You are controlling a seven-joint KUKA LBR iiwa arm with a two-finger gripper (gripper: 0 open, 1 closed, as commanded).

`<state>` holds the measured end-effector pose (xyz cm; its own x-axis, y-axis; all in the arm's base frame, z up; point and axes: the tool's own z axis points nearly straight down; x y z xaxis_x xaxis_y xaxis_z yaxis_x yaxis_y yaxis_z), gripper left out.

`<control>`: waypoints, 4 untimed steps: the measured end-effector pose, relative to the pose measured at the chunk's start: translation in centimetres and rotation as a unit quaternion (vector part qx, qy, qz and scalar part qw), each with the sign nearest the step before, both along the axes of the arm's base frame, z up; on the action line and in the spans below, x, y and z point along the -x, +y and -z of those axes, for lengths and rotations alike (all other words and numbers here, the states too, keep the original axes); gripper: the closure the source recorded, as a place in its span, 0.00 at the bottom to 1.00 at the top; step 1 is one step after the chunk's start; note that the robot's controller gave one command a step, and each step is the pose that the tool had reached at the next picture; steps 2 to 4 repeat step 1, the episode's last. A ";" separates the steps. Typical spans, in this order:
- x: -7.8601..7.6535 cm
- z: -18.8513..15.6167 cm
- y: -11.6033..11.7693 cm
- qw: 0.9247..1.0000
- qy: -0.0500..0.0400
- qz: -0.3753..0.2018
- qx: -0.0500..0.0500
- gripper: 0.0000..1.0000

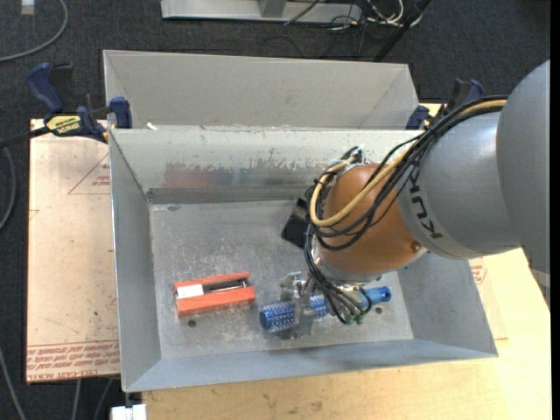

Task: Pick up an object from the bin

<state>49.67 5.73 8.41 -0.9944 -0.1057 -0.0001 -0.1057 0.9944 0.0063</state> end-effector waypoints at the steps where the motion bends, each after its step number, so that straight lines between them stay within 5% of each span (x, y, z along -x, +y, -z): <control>1: 0.0 -1.5 0.0 1.000 -0.001 0.000 0.000 1.00; 4: 0.0 -1.5 0.0 1.000 -0.001 0.000 0.000 1.00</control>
Offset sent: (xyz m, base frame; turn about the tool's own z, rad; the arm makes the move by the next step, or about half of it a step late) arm 0.0000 0.0001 0.0089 0.0000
